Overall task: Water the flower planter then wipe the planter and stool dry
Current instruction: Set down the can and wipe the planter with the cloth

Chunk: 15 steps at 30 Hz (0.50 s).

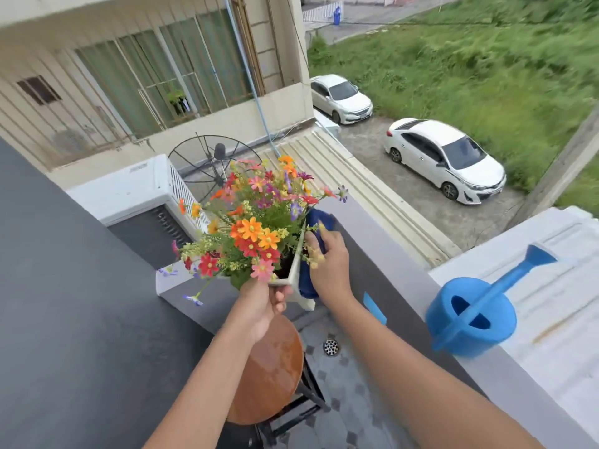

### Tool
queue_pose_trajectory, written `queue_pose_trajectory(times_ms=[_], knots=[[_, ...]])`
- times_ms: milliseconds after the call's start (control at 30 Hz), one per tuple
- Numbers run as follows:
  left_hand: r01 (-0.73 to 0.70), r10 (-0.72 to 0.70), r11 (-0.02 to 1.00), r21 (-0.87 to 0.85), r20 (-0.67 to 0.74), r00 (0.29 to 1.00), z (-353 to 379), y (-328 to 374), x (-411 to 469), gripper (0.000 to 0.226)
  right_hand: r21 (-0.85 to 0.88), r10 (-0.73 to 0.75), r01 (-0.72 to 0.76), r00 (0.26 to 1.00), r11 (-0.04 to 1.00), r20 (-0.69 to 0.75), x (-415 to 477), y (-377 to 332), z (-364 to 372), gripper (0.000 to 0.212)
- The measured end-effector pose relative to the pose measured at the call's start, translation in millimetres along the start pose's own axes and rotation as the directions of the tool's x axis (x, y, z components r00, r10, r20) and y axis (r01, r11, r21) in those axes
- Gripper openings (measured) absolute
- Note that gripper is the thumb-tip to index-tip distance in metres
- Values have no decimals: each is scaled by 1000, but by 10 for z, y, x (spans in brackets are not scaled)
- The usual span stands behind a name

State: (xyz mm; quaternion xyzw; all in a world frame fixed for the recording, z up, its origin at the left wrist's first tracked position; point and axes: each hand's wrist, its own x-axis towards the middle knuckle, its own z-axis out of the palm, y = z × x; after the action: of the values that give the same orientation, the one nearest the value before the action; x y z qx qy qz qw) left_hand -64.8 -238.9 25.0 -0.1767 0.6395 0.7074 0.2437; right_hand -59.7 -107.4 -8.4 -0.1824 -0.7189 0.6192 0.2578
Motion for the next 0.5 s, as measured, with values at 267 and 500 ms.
queue_pose_trajectory(times_ms=[267,500], knots=[[-41,41,999,13,49,998,-46,83,-109,26,-97,95,-102,993,990,-69,339,-13,-4,19],[-72,71,990,-118,-11,997,-60,236,70,26,1,-45,45,999,999,20,-389,-132,234,17]])
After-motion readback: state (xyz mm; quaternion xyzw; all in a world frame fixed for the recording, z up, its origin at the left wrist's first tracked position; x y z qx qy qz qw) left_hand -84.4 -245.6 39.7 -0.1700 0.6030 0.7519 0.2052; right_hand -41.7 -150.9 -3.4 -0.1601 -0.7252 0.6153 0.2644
